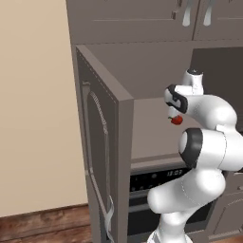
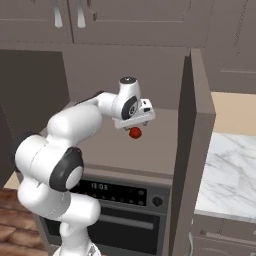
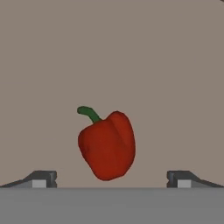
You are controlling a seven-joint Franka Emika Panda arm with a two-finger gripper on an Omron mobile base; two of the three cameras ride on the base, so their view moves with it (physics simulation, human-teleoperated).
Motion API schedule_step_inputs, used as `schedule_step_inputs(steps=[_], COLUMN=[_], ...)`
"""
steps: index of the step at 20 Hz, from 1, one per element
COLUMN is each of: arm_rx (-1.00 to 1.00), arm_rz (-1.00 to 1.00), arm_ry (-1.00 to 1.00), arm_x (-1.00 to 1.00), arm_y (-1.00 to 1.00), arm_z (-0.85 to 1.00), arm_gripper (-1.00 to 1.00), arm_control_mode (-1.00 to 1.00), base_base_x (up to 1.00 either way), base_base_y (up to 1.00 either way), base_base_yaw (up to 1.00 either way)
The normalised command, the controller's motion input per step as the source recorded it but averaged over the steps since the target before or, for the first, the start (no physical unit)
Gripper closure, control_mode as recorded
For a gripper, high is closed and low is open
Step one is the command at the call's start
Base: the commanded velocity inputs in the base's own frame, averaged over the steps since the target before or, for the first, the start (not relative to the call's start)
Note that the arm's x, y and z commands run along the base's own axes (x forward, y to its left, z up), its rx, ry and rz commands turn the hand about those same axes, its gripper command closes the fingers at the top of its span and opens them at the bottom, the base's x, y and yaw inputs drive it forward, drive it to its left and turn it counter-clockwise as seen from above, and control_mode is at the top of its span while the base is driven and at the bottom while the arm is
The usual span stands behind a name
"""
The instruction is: Pick the bell peppers from the cabinet and place them in one bowl. Pick the tangerine from the sink and place it in the other bowl.
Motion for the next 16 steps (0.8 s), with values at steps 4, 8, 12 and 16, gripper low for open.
schedule_step_inputs(steps=[4,8,12,16], arm_rx=[0.00,0.00,0.00,0.00], arm_rz=[0.00,0.00,0.00,0.00], arm_ry=[0.02,0.00,0.00,0.00], arm_x=[0.04,0.00,0.06,0.02], arm_y=[0.00,0.00,0.05,0.04], arm_z=[0.00,0.00,0.00,0.00], arm_gripper=[-1.00,-1.00,-1.00,-1.00], arm_control_mode=[-1.00,-1.00,-1.00,-1.00], base_base_x=[0.00,0.00,0.00,0.00], base_base_y=[0.00,0.00,0.00,0.00], base_base_yaw=[0.00,0.00,0.00,0.00])
